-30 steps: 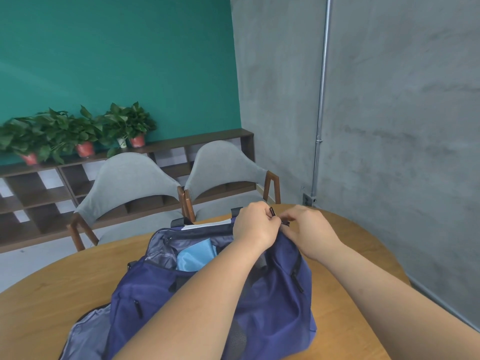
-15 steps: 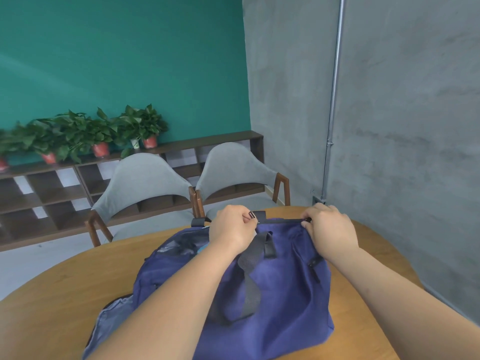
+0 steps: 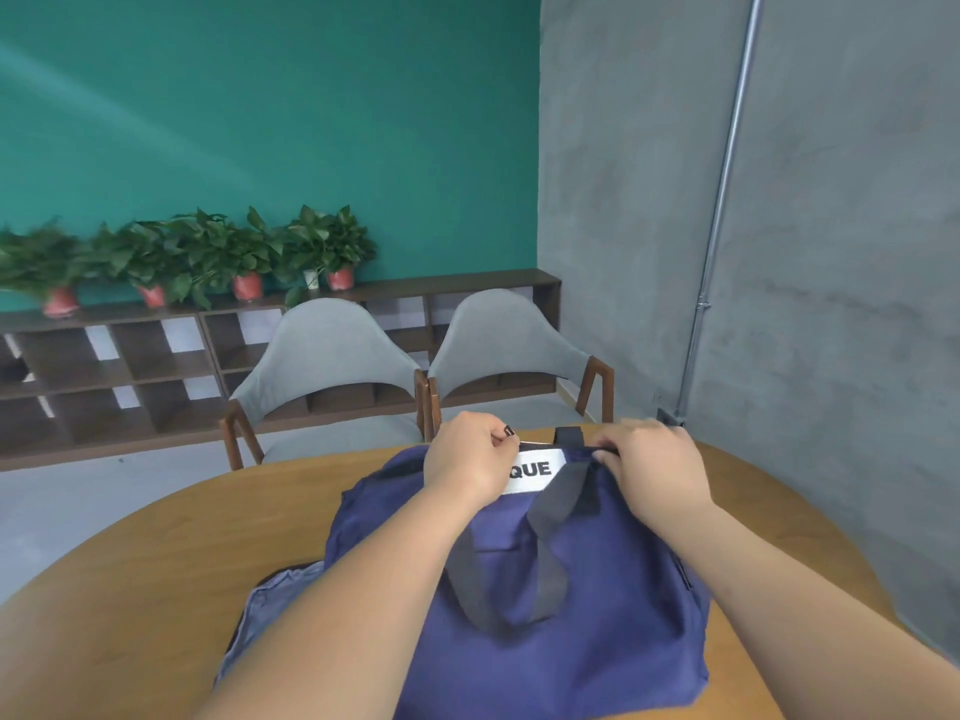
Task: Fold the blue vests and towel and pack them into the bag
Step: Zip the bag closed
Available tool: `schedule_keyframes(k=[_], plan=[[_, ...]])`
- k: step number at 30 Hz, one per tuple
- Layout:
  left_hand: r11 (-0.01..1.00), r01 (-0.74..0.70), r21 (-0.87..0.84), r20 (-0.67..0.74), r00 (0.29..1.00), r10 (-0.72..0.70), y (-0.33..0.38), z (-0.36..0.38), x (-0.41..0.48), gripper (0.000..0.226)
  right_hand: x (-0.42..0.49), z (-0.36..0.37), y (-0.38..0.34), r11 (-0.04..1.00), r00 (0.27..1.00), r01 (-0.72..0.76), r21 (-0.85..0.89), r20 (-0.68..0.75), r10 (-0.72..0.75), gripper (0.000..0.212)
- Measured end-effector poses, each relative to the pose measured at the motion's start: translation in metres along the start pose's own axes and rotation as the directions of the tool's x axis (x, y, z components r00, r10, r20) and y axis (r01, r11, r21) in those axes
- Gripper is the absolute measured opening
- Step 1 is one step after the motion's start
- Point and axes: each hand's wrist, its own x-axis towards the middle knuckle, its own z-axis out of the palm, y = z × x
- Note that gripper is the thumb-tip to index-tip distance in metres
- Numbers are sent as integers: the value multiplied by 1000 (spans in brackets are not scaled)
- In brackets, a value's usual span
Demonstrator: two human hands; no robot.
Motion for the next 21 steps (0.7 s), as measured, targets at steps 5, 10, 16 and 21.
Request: schedule_keyframes(k=[5, 10, 16, 21], plan=[[999, -16, 36, -45, 999, 18, -21, -21, -3, 22, 5, -6, 5, 962, 981, -170, 215, 125, 145, 11], [996, -57, 67, -66, 996, 62, -21, -27, -10, 25, 28, -22, -34, 875, 984, -143, 463, 159, 77, 21], [979, -72, 190, -140, 985, 100, -19, -32, -14, 25, 28, -9, -102, 985, 964, 135, 105, 216, -156, 20], [991, 32, 129, -164, 986, -10, -38, -52, -15, 21, 23, 2, -100, 996, 989, 82, 42, 122, -86, 16]])
